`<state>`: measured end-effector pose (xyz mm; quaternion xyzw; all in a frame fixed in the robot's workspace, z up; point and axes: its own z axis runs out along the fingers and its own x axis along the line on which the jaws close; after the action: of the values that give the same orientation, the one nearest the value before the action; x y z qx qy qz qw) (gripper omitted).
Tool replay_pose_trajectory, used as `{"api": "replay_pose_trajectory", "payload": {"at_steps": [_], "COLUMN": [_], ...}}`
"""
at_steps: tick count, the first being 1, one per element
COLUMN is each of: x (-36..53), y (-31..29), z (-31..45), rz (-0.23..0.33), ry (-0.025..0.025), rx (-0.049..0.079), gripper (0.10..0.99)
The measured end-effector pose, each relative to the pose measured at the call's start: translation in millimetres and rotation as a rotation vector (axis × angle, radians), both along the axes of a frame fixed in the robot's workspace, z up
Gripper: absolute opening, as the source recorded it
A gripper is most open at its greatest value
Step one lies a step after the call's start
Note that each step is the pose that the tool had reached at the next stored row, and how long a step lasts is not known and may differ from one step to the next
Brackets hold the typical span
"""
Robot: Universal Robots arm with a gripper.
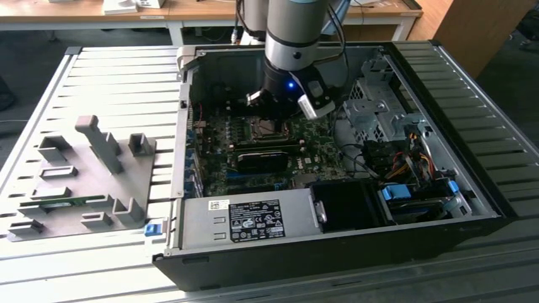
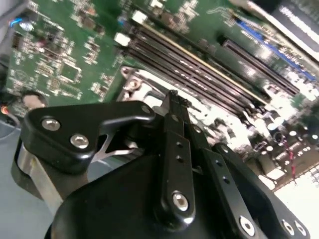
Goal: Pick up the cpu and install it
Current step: 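Install the second cpu locking lever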
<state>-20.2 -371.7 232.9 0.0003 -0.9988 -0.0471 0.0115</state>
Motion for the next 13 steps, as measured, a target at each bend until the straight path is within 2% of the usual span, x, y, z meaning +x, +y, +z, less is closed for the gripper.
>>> {"api": "replay_pose_trajectory", "payload": {"at_steps": [7,13], "x": [-18.2,-21.2], "y": [-1.0,-1.0], "z": [-2.5,-12.4], "rz": [0.0,0.0], "ry": [-0.0001,0.0002], "rx": [0.0,0.001], "gripper": [0.106,0.106]}}
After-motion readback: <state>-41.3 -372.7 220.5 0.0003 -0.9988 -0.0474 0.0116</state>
